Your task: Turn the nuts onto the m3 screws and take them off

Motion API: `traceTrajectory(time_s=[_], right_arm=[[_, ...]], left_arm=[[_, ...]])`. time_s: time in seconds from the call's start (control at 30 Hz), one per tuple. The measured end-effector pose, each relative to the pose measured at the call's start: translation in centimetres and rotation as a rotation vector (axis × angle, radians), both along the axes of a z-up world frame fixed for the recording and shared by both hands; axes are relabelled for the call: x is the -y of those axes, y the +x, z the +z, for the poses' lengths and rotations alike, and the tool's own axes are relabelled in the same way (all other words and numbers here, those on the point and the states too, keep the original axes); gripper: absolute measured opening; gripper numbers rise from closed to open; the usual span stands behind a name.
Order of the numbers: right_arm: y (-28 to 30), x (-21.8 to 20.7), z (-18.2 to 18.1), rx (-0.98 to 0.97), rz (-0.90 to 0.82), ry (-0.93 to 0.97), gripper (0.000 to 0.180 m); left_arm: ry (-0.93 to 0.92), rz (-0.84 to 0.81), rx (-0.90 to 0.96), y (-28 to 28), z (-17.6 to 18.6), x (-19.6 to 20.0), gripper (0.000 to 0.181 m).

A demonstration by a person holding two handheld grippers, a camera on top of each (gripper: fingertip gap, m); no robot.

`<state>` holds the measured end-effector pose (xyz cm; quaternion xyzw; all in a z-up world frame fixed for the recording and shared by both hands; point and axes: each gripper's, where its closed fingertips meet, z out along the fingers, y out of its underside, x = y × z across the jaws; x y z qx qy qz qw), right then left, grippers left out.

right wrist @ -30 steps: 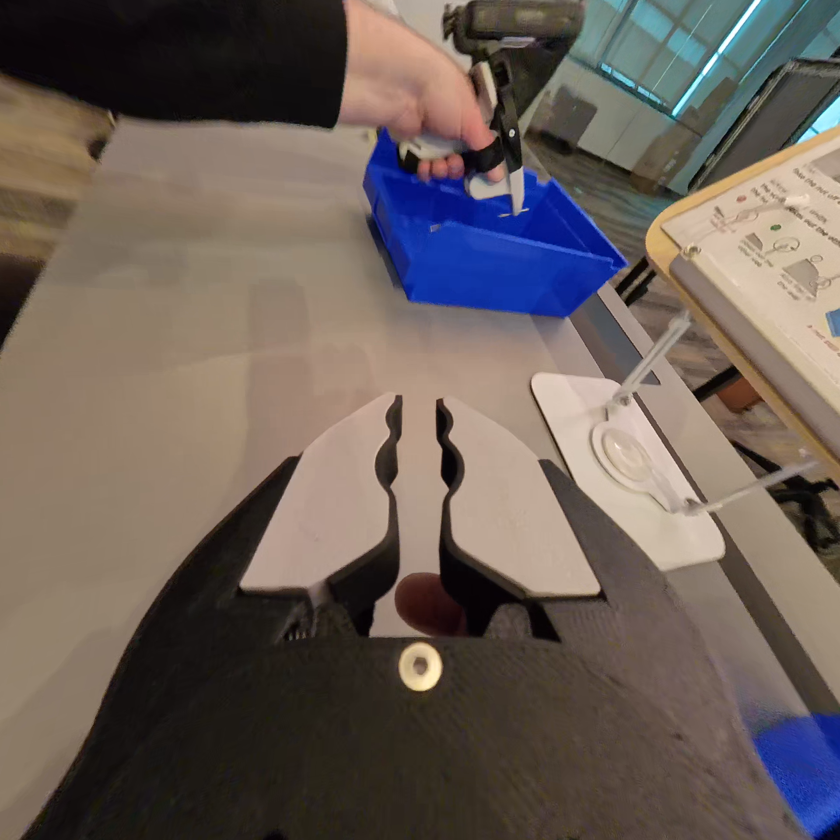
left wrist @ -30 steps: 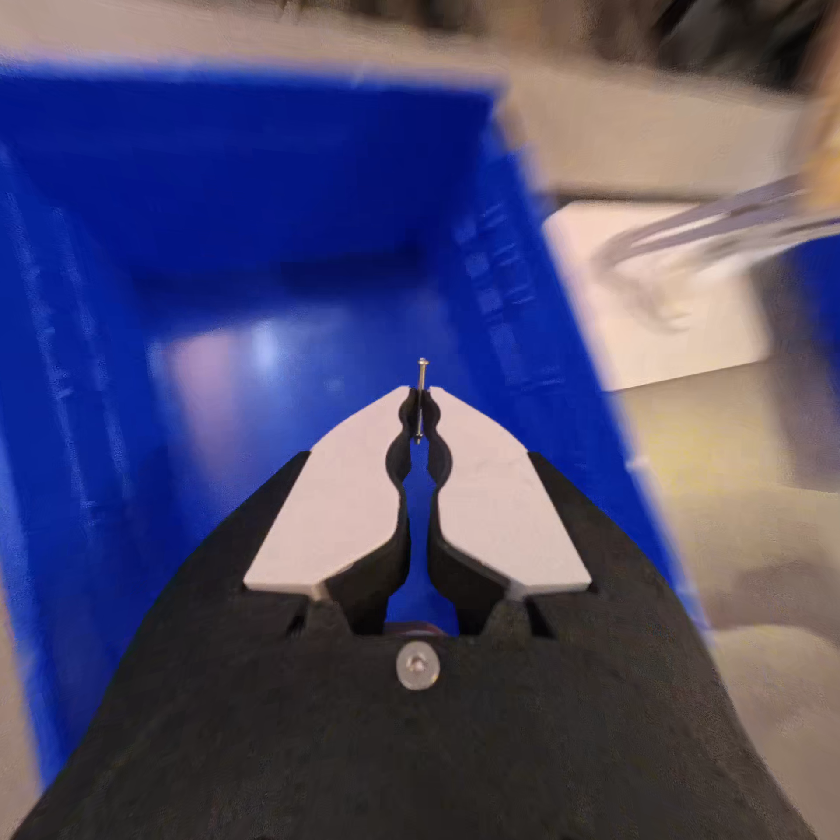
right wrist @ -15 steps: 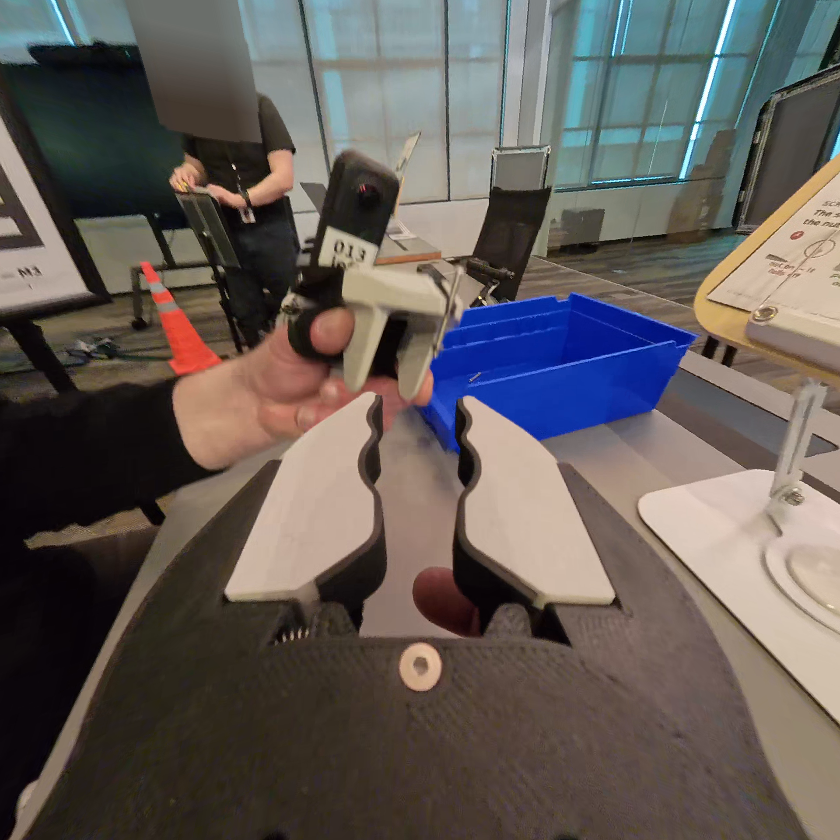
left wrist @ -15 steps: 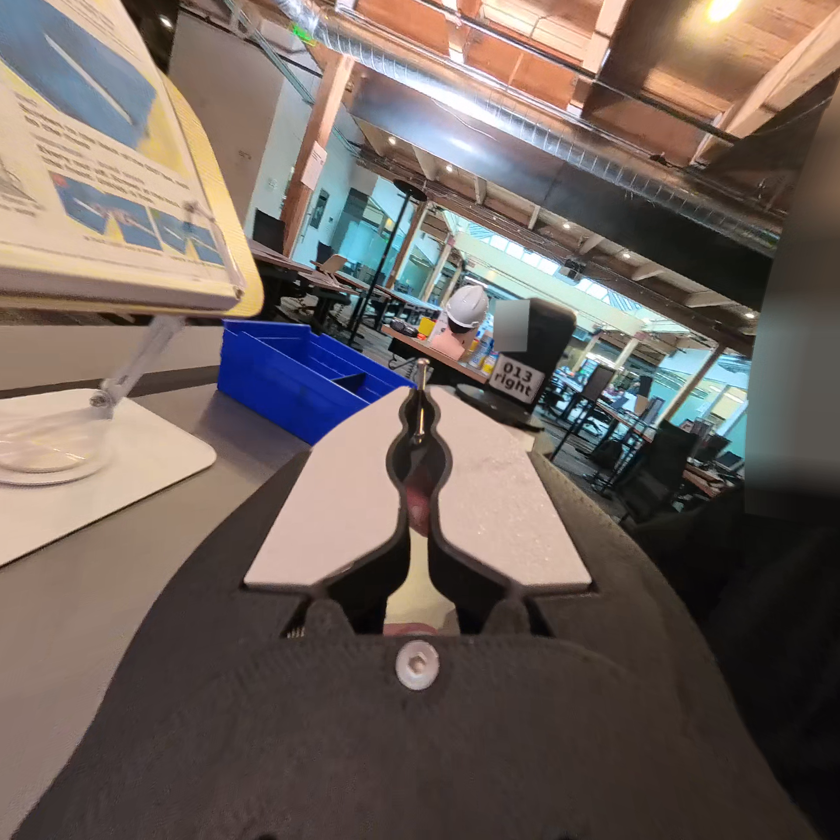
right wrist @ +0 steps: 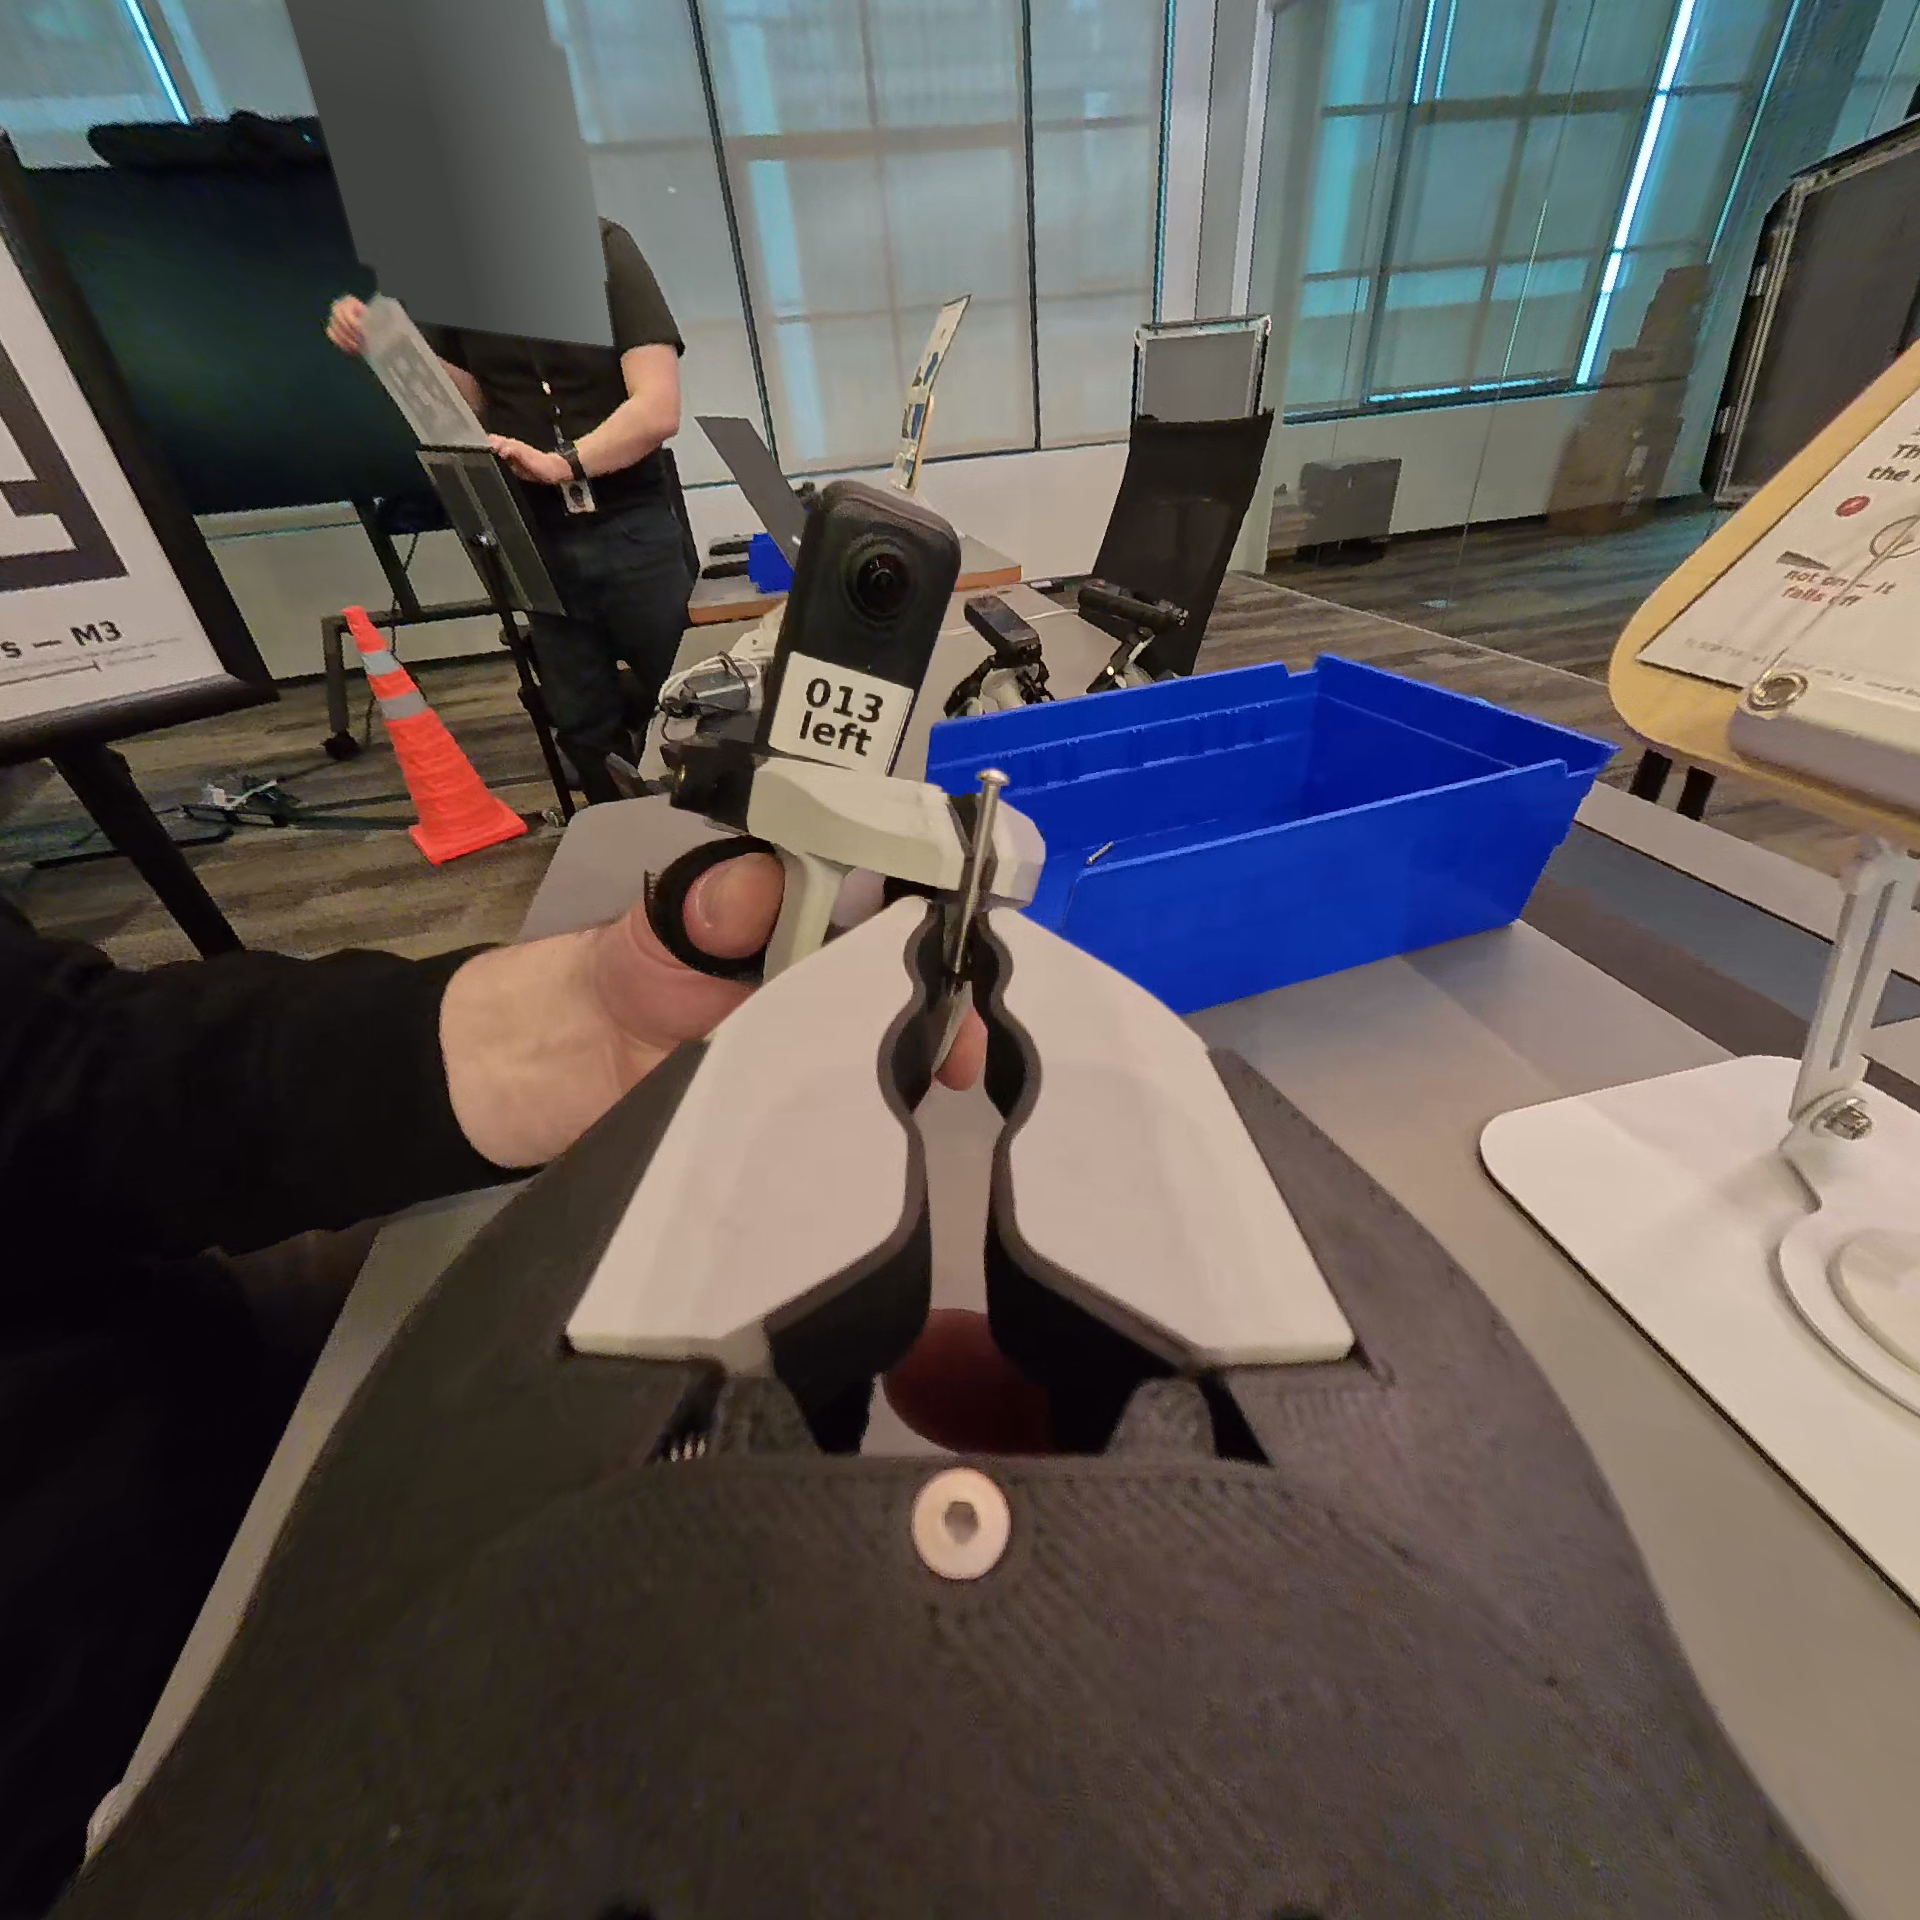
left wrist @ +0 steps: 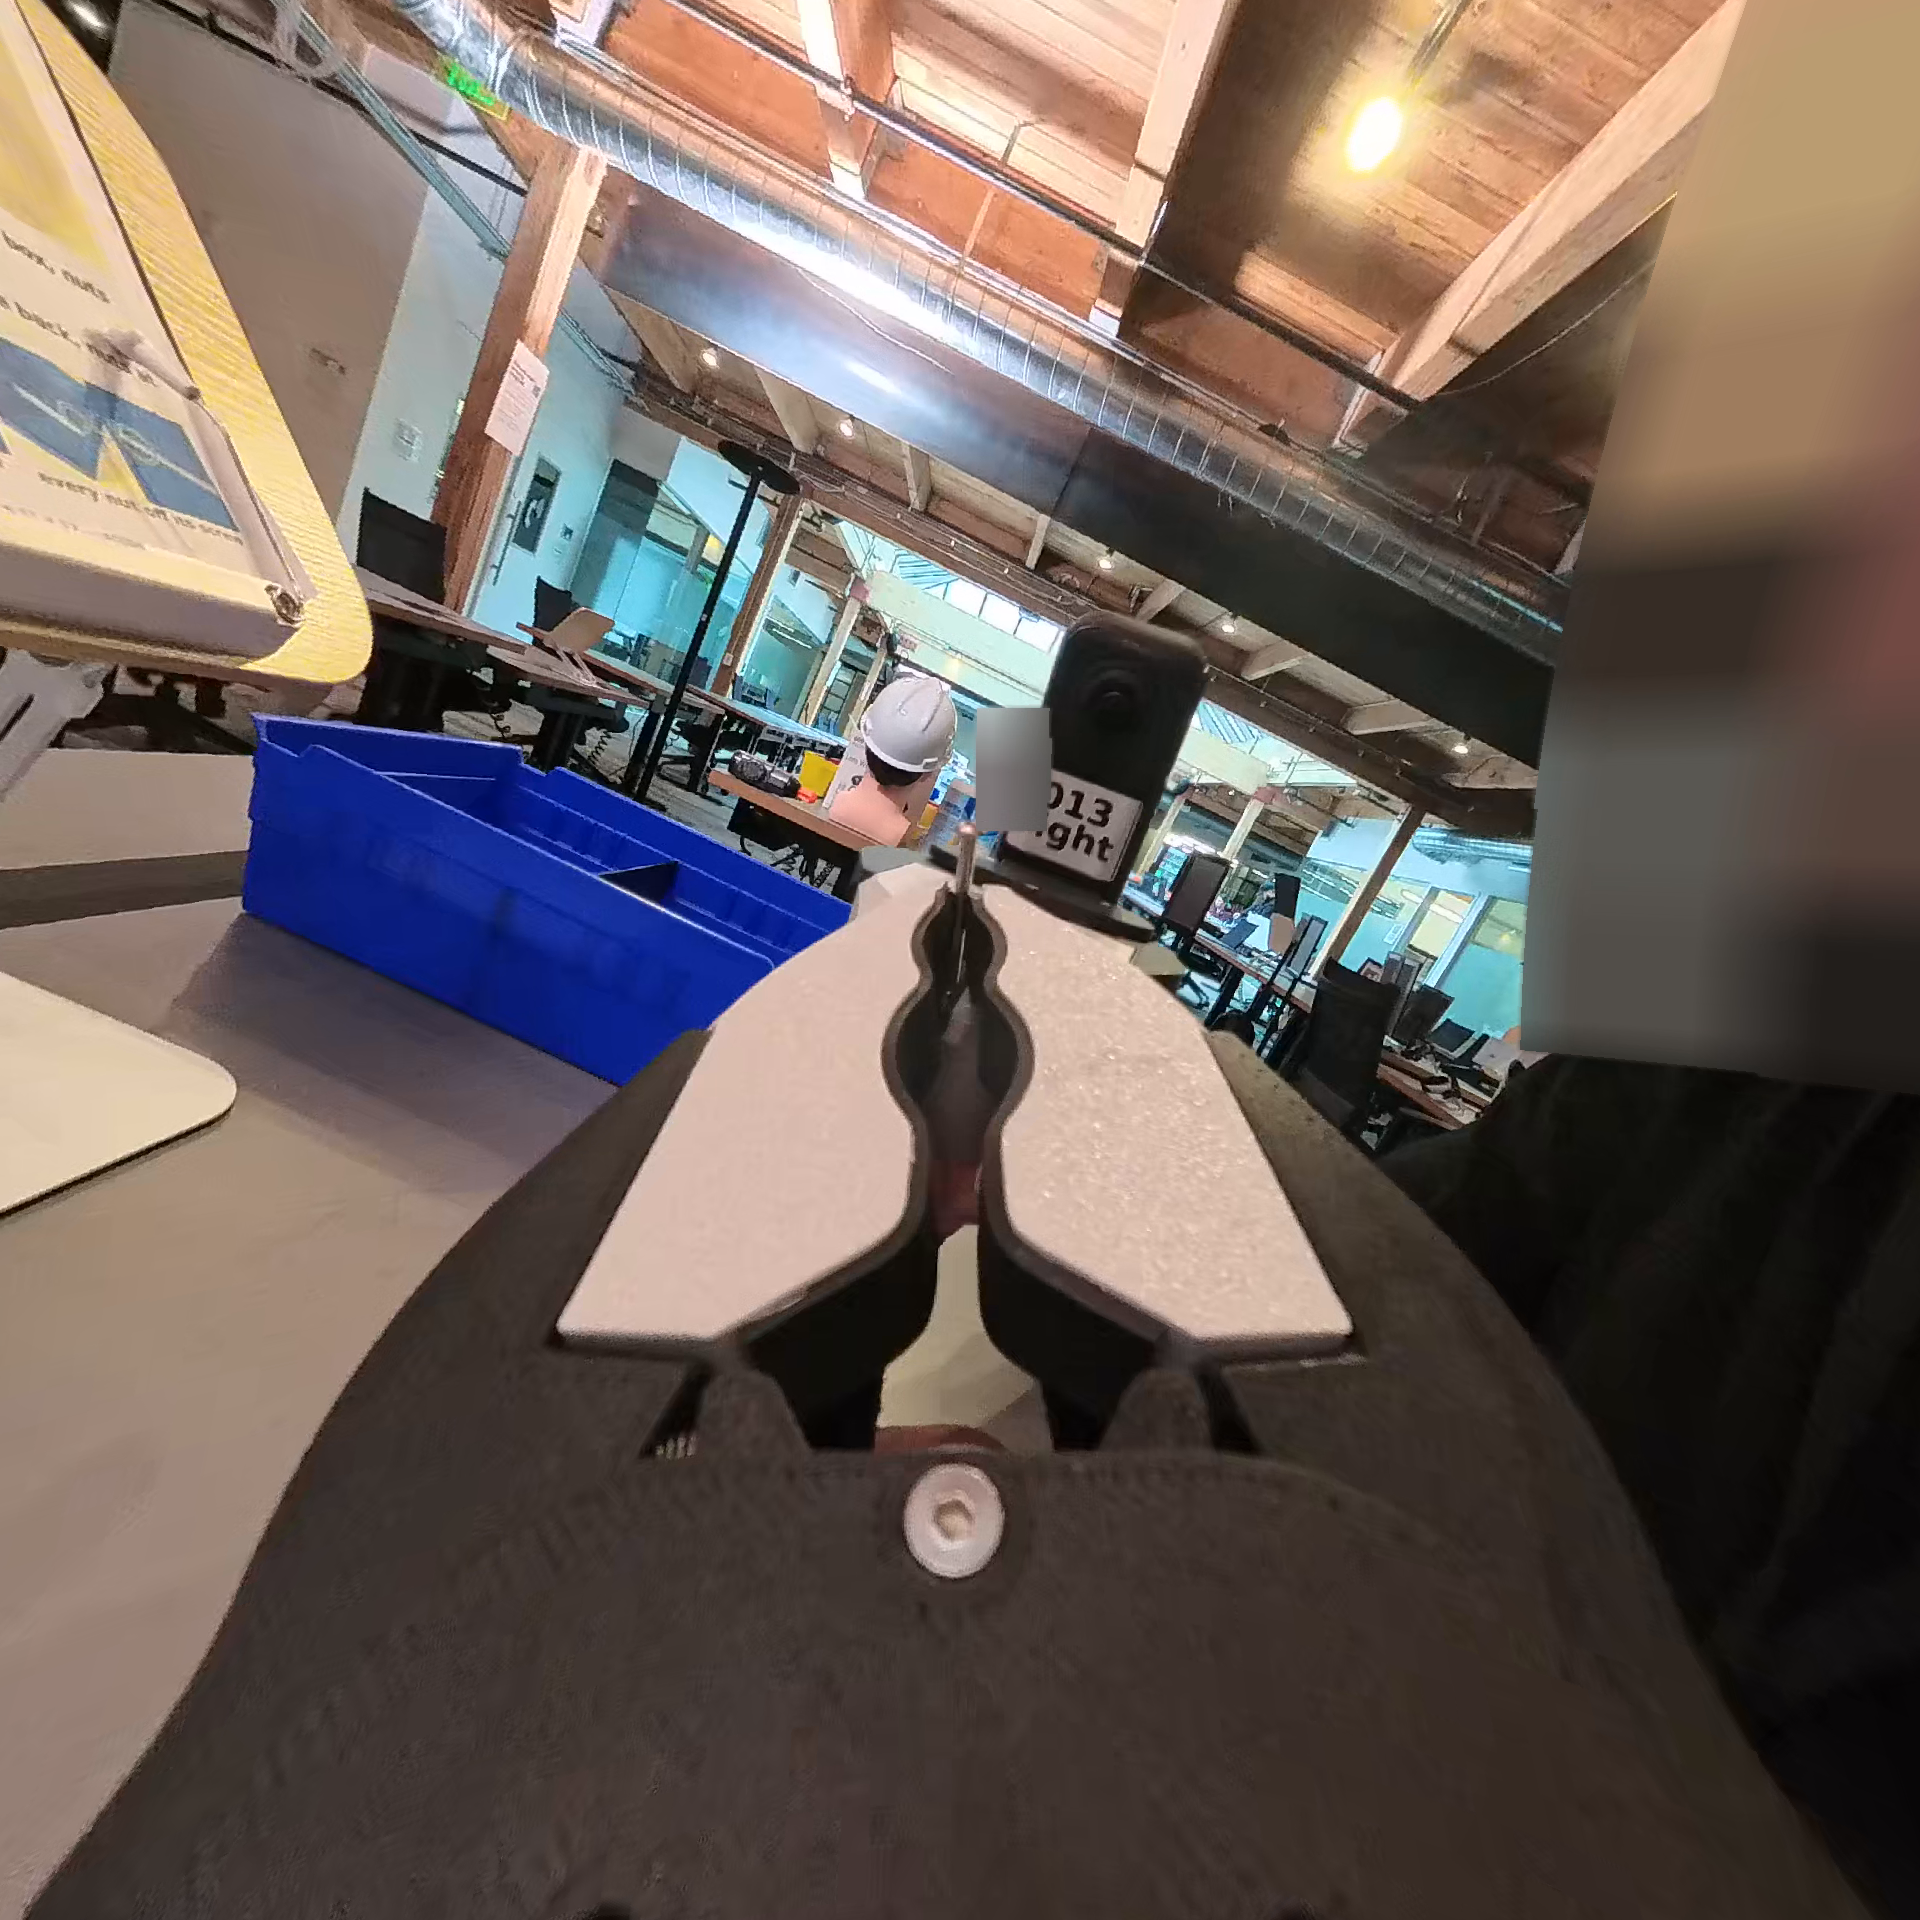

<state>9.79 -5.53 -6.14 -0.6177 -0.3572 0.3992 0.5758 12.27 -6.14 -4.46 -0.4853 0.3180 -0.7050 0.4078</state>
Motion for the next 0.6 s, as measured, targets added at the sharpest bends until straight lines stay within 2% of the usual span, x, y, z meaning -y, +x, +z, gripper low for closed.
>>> traceTrajectory(time_s=[0.1, 0.13, 0.23, 0.37, 0.5, 0.57, 0.6], right_arm=[[0.2, 0.2, -0.3, 0.037, 0.005, 0.008, 0.004], [0.4, 0.0, -0.6, 0.082, -0.009, 0.021, 0.004], [1.6, -0.1, -1.8, 0.309, -0.042, 0.120, 0.005], [2.9, 0.6, -2.8, 0.578, -0.003, 0.233, 0.005], [3.0, 1.6, -3.2, 0.715, 0.077, 0.298, 0.005], [2.9, 1.7, -3.3, 0.739, 0.086, 0.304, 0.005], [2.8, 1.9, -3.3, 0.739, 0.097, 0.309, 0.005]], left_arm=[[0.009, 0.000, 0.006, -0.1, -0.3, 0.1, 0.001], [0.032, 0.030, -0.021, -0.2, -0.6, -0.2, 0.006], [0.160, 0.091, -0.096, -1.0, -0.6, -0.3, 0.023], [0.403, 0.110, -0.313, -0.6, -1.7, 0.0, 0.031], [0.644, 0.075, -0.512, 0.8, -3.4, 1.3, 0.029], [0.664, 0.026, -0.494, 1.4, -3.2, 2.3, 0.028], [0.669, 0.024, -0.486, 1.6, -3.1, 2.5, 0.021]])
